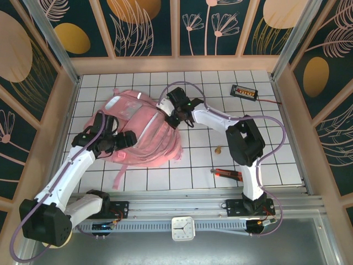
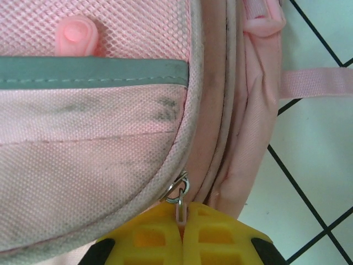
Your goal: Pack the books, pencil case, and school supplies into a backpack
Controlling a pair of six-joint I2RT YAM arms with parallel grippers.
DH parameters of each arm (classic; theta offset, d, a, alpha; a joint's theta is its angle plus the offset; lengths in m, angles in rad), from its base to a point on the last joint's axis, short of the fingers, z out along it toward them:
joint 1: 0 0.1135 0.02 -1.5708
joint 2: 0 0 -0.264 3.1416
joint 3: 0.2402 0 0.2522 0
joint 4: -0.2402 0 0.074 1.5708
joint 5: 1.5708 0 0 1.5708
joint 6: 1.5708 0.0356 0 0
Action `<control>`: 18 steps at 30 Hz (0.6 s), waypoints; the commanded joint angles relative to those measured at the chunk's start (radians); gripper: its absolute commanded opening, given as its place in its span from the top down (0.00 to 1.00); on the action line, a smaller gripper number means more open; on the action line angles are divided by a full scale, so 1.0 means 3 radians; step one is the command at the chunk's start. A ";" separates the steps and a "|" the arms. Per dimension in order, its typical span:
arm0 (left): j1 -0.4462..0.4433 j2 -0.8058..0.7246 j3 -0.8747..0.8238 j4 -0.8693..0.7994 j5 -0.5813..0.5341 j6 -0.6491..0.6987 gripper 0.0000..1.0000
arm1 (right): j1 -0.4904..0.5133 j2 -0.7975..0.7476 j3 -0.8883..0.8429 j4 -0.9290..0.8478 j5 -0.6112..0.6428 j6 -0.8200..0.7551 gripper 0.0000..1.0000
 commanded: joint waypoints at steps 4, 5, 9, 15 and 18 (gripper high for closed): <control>0.0107 0.0094 -0.0322 0.0406 0.0017 -0.0195 0.01 | 0.0001 -0.0690 -0.0644 0.0103 -0.0178 0.0665 1.00; 0.0120 0.0152 -0.0387 0.0530 0.0029 -0.0227 0.01 | 0.0041 -0.0799 -0.0779 0.0143 -0.0173 0.0776 1.00; 0.0147 0.0517 -0.0353 0.0608 0.0048 -0.0229 0.01 | 0.0245 -0.1111 -0.1191 0.0234 -0.0189 0.1150 1.00; 0.0153 -0.0130 -0.0285 0.0069 -0.0191 -0.0451 0.01 | 0.0371 -0.1198 -0.1361 0.0268 -0.0118 0.1297 1.00; 0.0152 -0.0039 -0.0526 0.0265 -0.0107 -0.0542 0.01 | 0.0363 -0.1187 -0.1315 0.0268 -0.0118 0.1380 1.00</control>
